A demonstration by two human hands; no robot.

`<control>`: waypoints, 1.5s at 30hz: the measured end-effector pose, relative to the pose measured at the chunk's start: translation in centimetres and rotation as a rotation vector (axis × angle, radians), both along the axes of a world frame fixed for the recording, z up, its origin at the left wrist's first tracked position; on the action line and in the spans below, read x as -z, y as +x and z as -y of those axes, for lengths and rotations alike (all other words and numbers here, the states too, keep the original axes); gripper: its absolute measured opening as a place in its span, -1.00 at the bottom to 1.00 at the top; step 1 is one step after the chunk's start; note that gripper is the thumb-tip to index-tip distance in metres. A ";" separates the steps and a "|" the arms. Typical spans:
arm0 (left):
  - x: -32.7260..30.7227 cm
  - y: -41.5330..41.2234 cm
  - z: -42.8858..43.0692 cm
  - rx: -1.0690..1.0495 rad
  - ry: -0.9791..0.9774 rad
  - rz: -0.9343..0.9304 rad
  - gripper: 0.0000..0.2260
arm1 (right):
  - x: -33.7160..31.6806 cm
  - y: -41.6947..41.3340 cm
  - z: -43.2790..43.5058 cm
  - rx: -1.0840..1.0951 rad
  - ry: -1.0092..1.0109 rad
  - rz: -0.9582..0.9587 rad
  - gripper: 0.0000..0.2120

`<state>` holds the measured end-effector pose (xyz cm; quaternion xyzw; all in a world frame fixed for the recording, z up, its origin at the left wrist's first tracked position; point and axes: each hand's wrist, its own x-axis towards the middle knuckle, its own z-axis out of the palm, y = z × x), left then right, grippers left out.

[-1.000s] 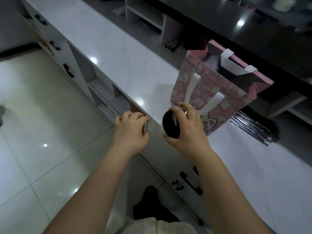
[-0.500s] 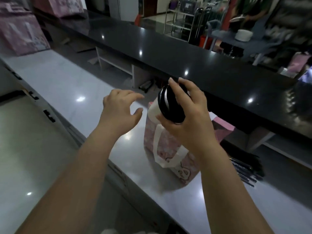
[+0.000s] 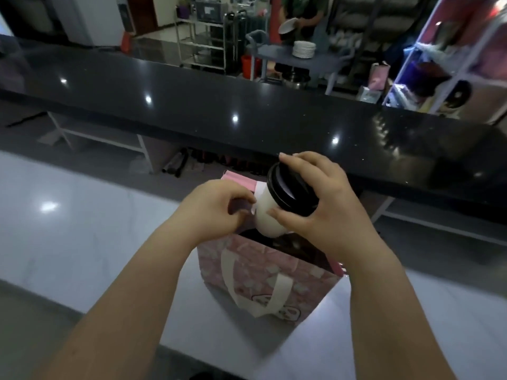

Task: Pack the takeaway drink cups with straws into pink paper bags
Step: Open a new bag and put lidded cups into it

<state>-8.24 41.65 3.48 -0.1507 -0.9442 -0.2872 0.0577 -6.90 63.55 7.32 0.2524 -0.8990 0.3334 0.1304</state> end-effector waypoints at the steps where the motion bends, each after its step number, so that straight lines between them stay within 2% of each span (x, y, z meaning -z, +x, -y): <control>1: -0.1 -0.6 0.0 0.040 -0.066 -0.047 -0.74 | 0.2 0.1 0.2 0.048 0.006 0.002 -0.26; 3: -0.7 -1.7 0.0 0.142 -0.123 -0.101 -0.72 | 0.5 0.2 0.7 0.120 0.027 0.019 -0.26; 7: -1.2 -3.4 -0.3 0.307 -0.107 -0.028 -0.71 | 1.0 0.1 1.7 0.247 0.082 0.044 -0.27; 9: -0.8 -4.3 -0.1 0.338 -0.140 0.021 -0.58 | 1.2 0.2 2.0 0.340 0.103 0.028 -0.25; 13: -0.2 -5.1 0.7 0.407 -0.143 0.109 -0.19 | 1.4 1.6 2.1 0.485 0.084 0.008 -0.23; 20: 1.1 -5.7 0.4 0.531 -0.253 0.116 0.17 | 1.3 4.7 4.4 0.528 -0.070 -0.055 -0.30; 27: 1.9 -5.9 0.3 0.589 -0.310 0.074 0.26 | 2.8 5.7 5.5 0.551 0.151 0.170 -0.35; 31: 2.2 -5.4 0.7 0.630 -0.354 0.028 0.26 | 1.9 6.1 4.7 0.446 0.186 0.251 -0.32; 34: 2.0 -5.1 0.8 0.637 -0.344 0.030 0.30 | 2.0 5.1 4.5 0.366 0.242 0.383 -0.30; 36: 1.7 -5.0 0.9 0.621 -0.368 0.020 0.32 | 2.8 4.2 3.9 0.409 0.318 0.475 -0.29; 41: 1.8 -3.8 1.5 0.617 -0.432 -0.013 0.31 | 4.5 2.1 2.3 0.615 0.655 0.598 -0.23; 45: 2.0 -2.5 1.4 0.592 -0.434 -0.045 0.35 | 6.4 -0.2 2.3 0.636 0.692 0.558 -0.12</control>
